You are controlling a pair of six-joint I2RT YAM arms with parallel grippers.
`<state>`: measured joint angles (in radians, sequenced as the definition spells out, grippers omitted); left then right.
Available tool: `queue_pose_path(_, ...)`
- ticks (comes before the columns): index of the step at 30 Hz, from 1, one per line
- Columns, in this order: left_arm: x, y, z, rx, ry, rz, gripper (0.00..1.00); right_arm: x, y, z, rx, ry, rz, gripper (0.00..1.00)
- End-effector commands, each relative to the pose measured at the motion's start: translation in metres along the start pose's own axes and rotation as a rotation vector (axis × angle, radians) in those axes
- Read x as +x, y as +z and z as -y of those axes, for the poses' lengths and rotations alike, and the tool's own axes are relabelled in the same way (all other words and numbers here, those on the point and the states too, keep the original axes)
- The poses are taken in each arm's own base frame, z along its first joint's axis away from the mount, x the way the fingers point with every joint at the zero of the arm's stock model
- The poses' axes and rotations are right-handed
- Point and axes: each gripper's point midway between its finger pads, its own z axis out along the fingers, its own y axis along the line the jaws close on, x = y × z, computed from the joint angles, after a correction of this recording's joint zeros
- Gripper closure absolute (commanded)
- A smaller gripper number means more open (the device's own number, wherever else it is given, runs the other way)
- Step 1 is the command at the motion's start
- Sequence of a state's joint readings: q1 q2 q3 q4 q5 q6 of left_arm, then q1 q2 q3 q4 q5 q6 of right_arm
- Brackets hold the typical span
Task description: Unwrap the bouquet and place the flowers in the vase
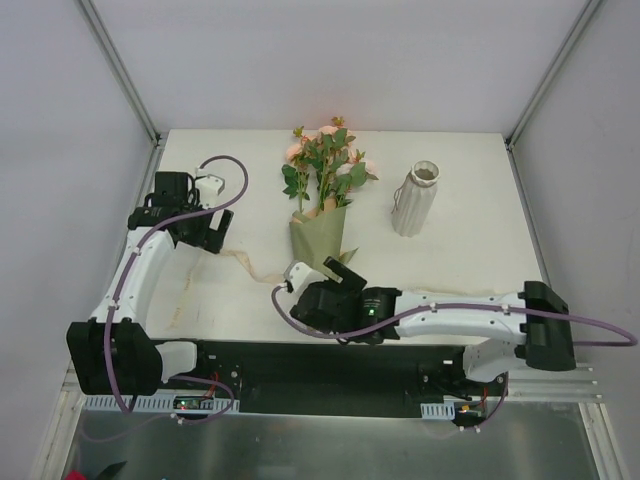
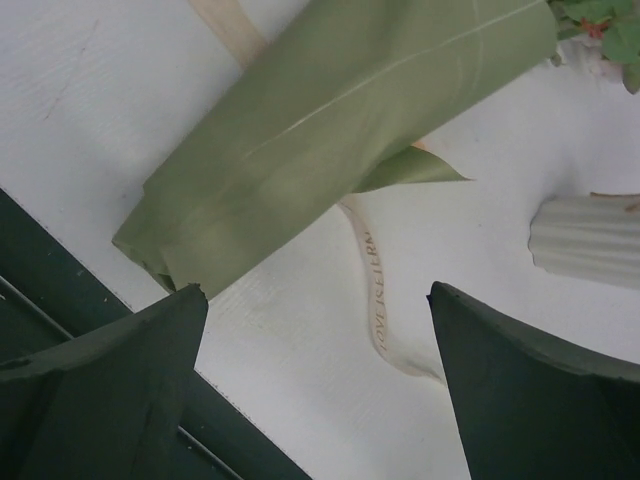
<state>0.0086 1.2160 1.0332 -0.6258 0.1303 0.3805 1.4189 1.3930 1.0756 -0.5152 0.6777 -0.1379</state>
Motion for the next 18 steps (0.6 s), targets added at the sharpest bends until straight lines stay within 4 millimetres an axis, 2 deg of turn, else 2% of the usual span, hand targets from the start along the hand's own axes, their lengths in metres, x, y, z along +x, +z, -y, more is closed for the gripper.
queue_pose_path(1,0.012,0.001,0.011,0.063,-0.055,-0.057,0.01,-0.025,0.014,-0.028,-0.073,-0.127,0.034,0.03)
queue_pose_path(7,0.017,0.001,0.017,0.088,-0.065,-0.071,0.01,-0.019,0.039,-0.055,-0.097,-0.207,0.0,0.03)
queue_pose_path(10,0.021,0.0,0.017,0.081,-0.058,-0.078,0.01,-0.016,0.044,-0.064,-0.116,-0.234,-0.009,0.03)
queue_pose_path(18,0.028,0.002,0.017,0.077,-0.049,-0.092,0.01,0.001,0.06,-0.074,-0.102,-0.317,-0.06,0.03)
